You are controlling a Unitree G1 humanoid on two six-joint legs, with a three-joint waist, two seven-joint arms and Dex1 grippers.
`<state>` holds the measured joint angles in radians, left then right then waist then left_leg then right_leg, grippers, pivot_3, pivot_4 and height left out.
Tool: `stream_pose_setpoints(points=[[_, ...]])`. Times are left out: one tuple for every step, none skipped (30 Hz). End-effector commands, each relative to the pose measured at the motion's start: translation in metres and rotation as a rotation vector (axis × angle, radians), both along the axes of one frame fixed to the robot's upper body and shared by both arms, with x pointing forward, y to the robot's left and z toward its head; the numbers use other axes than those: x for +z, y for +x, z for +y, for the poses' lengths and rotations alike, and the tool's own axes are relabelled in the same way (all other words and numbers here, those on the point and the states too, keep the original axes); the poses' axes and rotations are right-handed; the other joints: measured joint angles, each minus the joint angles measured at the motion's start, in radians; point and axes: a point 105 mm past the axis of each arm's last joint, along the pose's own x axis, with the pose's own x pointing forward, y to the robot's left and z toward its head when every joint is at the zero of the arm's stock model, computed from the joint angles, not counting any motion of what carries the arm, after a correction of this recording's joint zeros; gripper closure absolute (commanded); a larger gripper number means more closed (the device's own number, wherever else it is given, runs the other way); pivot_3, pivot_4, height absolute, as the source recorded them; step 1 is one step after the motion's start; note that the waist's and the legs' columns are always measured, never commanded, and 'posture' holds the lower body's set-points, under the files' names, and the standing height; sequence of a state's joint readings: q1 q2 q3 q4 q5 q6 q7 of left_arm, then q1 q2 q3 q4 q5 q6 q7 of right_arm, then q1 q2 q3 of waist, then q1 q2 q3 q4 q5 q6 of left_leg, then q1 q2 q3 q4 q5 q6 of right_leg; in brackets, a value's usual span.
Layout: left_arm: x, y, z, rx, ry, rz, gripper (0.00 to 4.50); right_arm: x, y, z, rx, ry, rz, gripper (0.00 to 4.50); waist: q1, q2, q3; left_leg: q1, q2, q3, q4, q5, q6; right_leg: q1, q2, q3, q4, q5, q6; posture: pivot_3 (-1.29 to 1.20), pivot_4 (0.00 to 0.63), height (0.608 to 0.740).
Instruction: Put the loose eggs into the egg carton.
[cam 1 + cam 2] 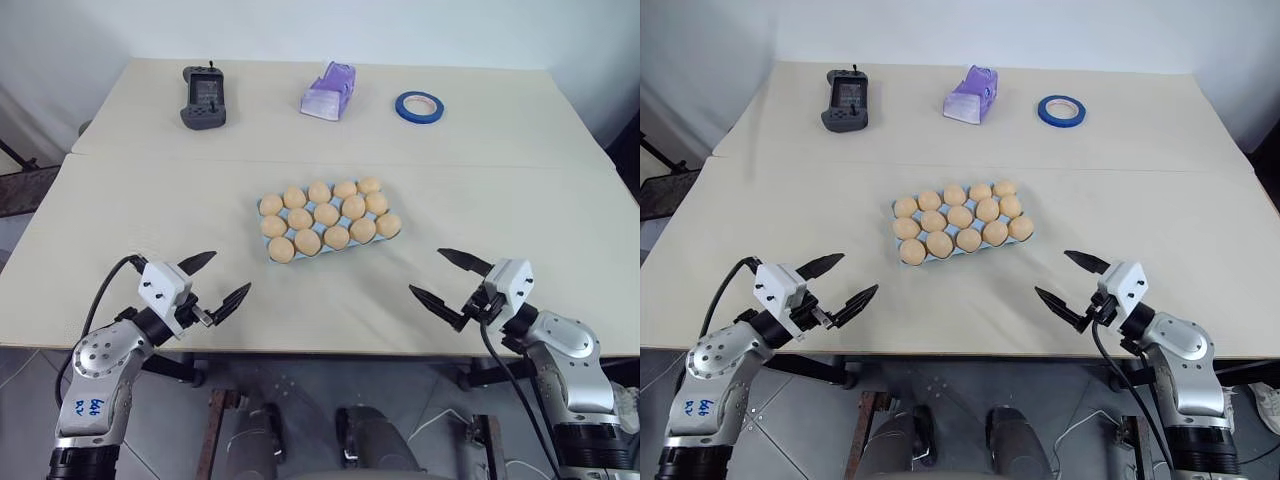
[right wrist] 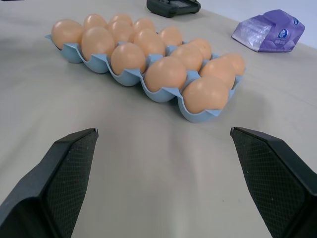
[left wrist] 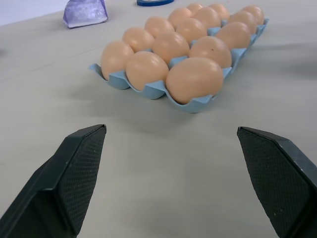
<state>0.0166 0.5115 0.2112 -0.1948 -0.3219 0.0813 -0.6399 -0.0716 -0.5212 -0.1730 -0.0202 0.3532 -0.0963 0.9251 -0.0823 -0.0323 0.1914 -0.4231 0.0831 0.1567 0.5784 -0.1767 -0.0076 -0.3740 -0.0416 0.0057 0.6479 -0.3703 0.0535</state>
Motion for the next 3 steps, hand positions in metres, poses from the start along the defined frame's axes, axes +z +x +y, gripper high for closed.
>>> stream_pose_setpoints(points=[[0.006, 0.0017, 0.0016, 0.028, 0.0, -0.031, 0.0, 0.0081, 0.0004, -0.0124, -0.049, -0.01, -0.053, 0.02, 0.0, 0.0, 0.0, 0.0, 0.0, 0.0, 0.0, 0.0, 0.0, 0.0, 0.0, 0.0, 0.0, 0.0, 0.0, 0.0, 0.15, 0.74], [0.0047, 0.0019, 0.001, 0.03, 0.008, -0.03, 0.0, 0.0095, 0.0011, -0.0124, -0.056, -0.005, -0.068, 0.02, 0.0, 0.0, 0.0, 0.0, 0.0, 0.0, 0.0, 0.0, 0.0, 0.0, 0.0, 0.0, 0.0, 0.0, 0.0, 0.0, 0.15, 0.74], [0.0041, 0.0021, 0.0009, 0.032, 0.013, -0.032, 0.0, 0.0116, 0.0021, -0.0103, -0.055, 0.003, -0.081, 0.02, 0.0, 0.0, 0.0, 0.0, 0.0, 0.0, 0.0, 0.0, 0.0, 0.0, 0.0, 0.0, 0.0, 0.0, 0.0, 0.0, 0.15, 0.74]])
